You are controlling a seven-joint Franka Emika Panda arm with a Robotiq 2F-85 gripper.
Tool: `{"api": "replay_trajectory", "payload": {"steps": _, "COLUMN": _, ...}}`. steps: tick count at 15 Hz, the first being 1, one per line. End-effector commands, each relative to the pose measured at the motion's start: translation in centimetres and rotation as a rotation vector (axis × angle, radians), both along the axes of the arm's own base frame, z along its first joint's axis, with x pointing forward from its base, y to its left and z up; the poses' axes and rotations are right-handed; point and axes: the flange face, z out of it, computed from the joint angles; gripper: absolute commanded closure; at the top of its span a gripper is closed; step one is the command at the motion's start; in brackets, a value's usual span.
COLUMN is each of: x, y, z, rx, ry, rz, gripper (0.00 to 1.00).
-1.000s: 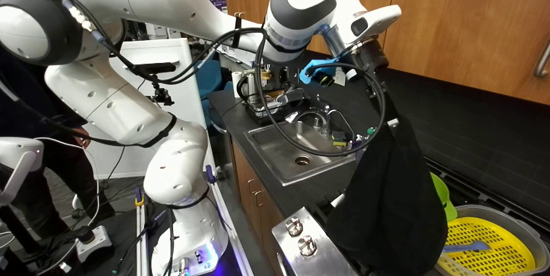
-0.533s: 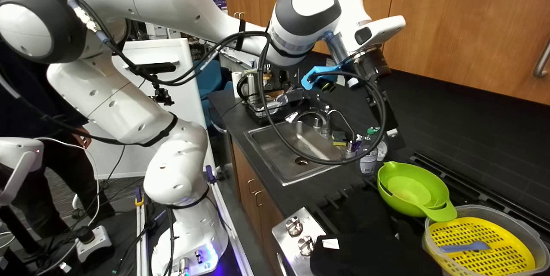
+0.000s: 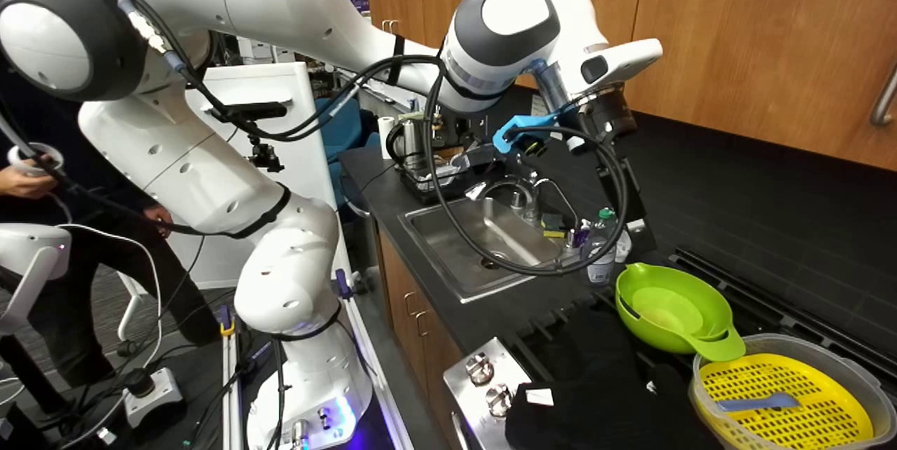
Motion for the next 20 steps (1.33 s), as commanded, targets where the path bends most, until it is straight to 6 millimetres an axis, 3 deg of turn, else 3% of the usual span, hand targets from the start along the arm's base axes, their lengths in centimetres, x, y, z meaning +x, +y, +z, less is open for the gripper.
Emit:
{"api": "replay_trajectory", "payload": {"steps": 1, "x": 0.0, "y": 0.0, "z": 0.1, "rx": 0.001, "ry": 0.001, "rz": 0.000, "gripper": 0.56}}
{"api": "replay_trajectory", "payload": {"steps": 7, "x": 0.0, "y": 0.0, "z": 0.1, "rx": 0.001, "ry": 0.001, "rz": 0.000, "gripper": 0.56}}
{"api": "replay_trajectory", "payload": {"steps": 8, "x": 0.0, "y": 0.0, "z": 0.1, "rx": 0.001, "ry": 0.001, "rz": 0.000, "gripper": 0.31}}
{"api": "replay_trajectory", "payload": {"steps": 10, "x": 0.3, "y": -0.5, "z": -0.5, "rx": -0.009, "ry": 0.027, "rz": -0.044, "gripper": 0.25}}
{"api": "replay_trajectory", "payload": {"steps": 14, "x": 0.8, "y": -2.8, "z": -1.9, "rx": -0.126, "ry": 0.104, "rz": -0.177, "gripper": 0.00}}
{"api": "replay_trajectory", "payload": {"steps": 18, "x": 0.4, "y": -5.3, "z": -3.8, "rx": -0.135, "ry": 0.202, "rz": -0.292, "gripper": 0.00}}
{"api": "replay_trajectory", "payload": {"steps": 19, "x": -0.2, "y": -4.1, "z": -3.8, "rx": -0.115, "ry": 0.170, "rz": -0.245, "gripper": 0.00}}
{"api": "replay_trajectory", "payload": {"steps": 20, "x": -0.1, "y": -4.4, "z": -4.2, "rx": -0.111, "ry": 0.180, "rz": -0.251, "gripper": 0.00}}
